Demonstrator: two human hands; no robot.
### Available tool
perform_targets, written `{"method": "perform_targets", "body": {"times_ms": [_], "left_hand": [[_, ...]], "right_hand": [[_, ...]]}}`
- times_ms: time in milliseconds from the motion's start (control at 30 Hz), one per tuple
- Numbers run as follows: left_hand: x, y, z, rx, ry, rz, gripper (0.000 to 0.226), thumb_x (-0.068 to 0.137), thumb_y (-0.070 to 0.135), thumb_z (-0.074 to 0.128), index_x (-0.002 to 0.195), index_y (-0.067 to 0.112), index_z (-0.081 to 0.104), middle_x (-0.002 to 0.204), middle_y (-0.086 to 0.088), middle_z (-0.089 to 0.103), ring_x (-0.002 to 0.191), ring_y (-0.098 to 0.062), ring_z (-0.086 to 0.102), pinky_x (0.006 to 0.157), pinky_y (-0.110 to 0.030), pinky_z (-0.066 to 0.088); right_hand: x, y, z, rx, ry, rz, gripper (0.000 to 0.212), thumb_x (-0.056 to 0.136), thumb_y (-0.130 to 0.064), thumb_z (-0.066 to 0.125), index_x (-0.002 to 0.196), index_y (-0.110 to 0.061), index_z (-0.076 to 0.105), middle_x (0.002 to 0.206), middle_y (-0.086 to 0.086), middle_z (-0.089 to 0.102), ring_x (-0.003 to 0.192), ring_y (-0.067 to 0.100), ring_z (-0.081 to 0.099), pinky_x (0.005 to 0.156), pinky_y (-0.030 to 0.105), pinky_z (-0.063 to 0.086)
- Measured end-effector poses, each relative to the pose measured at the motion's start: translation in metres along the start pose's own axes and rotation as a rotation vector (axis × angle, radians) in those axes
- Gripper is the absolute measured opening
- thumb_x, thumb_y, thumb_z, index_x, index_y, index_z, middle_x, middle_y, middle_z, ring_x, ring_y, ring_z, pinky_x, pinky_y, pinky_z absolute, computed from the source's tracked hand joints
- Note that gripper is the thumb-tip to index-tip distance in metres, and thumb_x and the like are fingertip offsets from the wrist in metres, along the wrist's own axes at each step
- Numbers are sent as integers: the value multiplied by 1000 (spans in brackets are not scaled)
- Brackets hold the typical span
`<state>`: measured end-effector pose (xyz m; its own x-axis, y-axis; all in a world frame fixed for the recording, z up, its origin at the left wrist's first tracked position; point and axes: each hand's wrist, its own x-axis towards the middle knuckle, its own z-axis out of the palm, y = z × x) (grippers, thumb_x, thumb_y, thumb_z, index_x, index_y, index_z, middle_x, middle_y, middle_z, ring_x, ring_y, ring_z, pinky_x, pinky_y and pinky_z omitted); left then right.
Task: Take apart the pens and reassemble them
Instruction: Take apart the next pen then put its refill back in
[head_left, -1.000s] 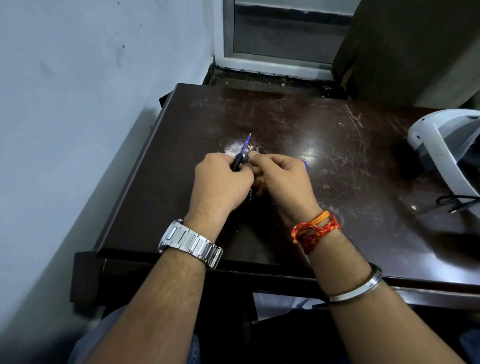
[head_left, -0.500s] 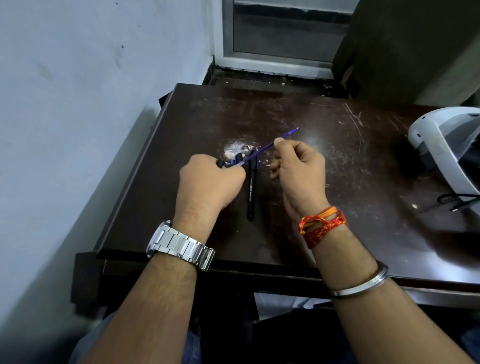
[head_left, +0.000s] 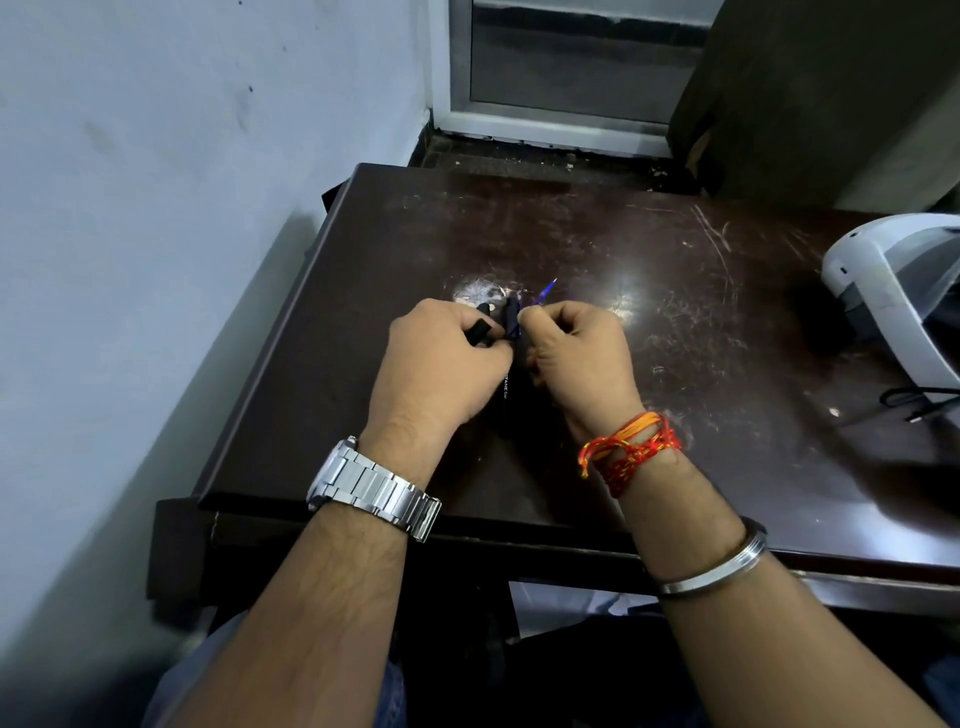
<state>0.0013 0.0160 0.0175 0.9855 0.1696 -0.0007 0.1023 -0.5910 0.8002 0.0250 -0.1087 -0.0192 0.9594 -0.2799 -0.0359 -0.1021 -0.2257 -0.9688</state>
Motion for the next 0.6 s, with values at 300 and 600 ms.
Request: {"method": "perform_targets", "body": {"times_ms": [300, 600], "left_hand": [[1, -2, 3, 132, -19, -88, 11, 75, 21, 69, 68, 14, 73, 60, -1, 67, 60, -17, 66, 38, -16, 39], [3, -3, 8, 152, -54, -163, 8, 75, 14, 67, 69, 9, 66, 65, -4, 63, 51, -17, 56, 28, -15, 26]], "right_hand": [[-1, 1, 3, -6, 3, 25, 23, 74, -42, 63, 58, -28, 69, 46, -7, 60, 48, 11, 55, 53, 34, 49], [0, 3, 1, -29, 31, 49, 22, 70, -39, 64, 77, -19, 73, 69, -3, 73, 66, 16, 68, 68, 43, 61]]}}
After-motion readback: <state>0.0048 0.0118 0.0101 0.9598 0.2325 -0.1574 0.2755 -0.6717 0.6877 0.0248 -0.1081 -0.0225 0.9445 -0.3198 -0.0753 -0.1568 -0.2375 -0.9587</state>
